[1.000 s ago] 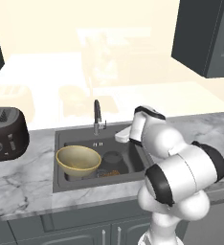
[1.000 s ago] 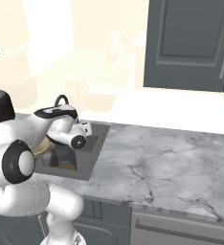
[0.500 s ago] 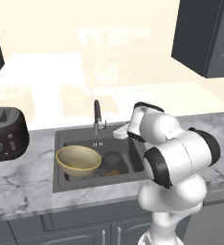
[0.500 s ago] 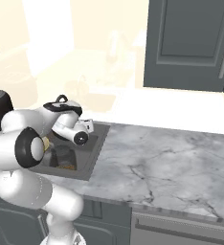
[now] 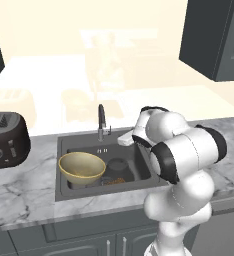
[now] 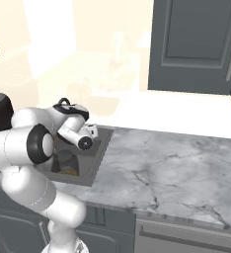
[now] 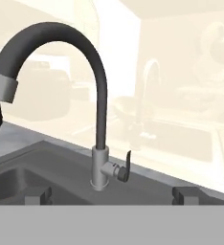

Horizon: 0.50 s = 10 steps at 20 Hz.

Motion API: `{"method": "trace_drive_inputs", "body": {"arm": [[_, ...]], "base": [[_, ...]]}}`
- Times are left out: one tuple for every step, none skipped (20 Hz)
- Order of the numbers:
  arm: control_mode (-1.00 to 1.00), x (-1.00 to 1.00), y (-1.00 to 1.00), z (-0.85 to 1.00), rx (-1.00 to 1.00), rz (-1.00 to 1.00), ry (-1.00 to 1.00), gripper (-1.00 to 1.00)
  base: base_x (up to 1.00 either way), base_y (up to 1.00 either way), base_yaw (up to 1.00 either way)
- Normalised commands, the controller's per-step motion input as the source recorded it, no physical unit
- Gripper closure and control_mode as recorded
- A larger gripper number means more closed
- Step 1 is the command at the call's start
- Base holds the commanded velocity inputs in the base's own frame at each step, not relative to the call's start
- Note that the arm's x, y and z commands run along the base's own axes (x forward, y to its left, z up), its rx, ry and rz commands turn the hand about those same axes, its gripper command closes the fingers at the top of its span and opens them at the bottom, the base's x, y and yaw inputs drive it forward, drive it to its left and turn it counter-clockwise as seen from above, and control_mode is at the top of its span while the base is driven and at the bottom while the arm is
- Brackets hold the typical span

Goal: Pick the jar and bowl and place them in the sink. Then turn on the water.

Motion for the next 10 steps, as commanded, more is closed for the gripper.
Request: {"method": "trace_drive_inputs", "body": {"arm": [[-1.00,0.14,0.01,-0.08,0.00,-0.03,0.00,-1.00],[-1.00,0.12,0.00,-0.08,0.00,-0.03,0.00,-1.00],[-1.00,0.11,0.00,-0.05,0.00,-0.03,0.00,-1.00],[-1.00,0.14,0.00,-0.04,0.00,-0.03,0.00,-1.00],[-1.00,0.14,0.00,-0.04,0.00,-0.03,0.00,-1.00],[-1.00,0.19,0.00,-0.04,0.00,-0.04,0.00,-1.00],[-1.00,0.16,0.00,-0.05,0.00,-0.05,0.00,-1.00],[-1.00,0.15,0.00,-0.09,0.00,-0.05,0.00,-1.00],[-1.00,0.15,0.00,-0.09,0.00,-0.05,0.00,-1.00],[-1.00,0.11,0.00,-0.06,0.00,-0.05,0.00,-1.00]], "base": [[0.00,0.00,0.00],[0.00,0.00,0.00],[0.00,0.00,0.00],[0.00,0.00,0.00],[0.00,0.00,0.00],[0.00,0.00,0.00],[0.00,0.00,0.00],[0.00,0.00,0.00],[0.00,0.00,0.00],[0.00,0.00,0.00]]}}
